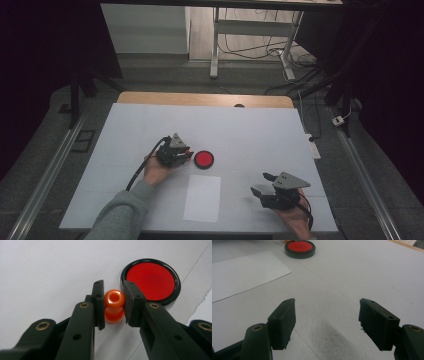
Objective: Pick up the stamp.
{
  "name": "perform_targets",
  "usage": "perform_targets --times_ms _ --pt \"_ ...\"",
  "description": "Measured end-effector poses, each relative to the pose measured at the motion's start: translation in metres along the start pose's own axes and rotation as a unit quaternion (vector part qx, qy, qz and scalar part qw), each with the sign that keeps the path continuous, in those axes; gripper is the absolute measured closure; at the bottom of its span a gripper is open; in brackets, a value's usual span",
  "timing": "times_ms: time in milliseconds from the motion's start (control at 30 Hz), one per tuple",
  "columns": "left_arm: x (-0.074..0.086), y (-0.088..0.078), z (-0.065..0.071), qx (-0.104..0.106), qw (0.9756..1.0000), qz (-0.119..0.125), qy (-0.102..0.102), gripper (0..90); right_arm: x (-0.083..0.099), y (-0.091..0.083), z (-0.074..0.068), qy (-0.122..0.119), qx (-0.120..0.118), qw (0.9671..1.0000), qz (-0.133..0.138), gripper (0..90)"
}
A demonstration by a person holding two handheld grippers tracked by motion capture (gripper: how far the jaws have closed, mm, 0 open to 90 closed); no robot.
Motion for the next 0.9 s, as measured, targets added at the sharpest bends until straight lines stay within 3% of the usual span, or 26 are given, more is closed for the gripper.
perform_targets --times_ms 200,333,367,500,900 --pt "-0.002 -0.008 -0.001 0.006 0.9999 0.011 -0.008 72.2 0.000 0.000 0.000 0.000 0.002 1.0000 0.002 29.4" --pt "-0.007 -0.021 -0.001 0.008 0.9995 0.030 0.000 72.2 -0.001 -0.001 0.000 0.002 0.002 1.0000 0.008 29.6" --pt "-0.008 -0.027 -0.001 0.016 0.9991 0.038 -0.009 72.2 -0.001 -0.001 0.000 0.004 0.000 0.9999 0.009 29.5" --pt "-0.008 -0.035 0.000 0.018 0.9990 0.041 -0.007 72.2 -0.002 -0.002 0.000 0.005 0.003 0.9999 0.012 29.6" --pt "-0.011 -0.063 0.015 0.039 0.9970 0.066 -0.004 72.2 -0.003 -0.002 -0.001 -0.002 0.007 0.9999 0.011 29.8"
Point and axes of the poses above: each handheld gripper's, and its own axes: y roughly forward along the jaws, x roughly out of its underside, z roughly to its right, the point moved 5 cm from there along y, roughly forward along the jaws, and after that the axes turned 2 degrees about x, right-handed, at the moved point
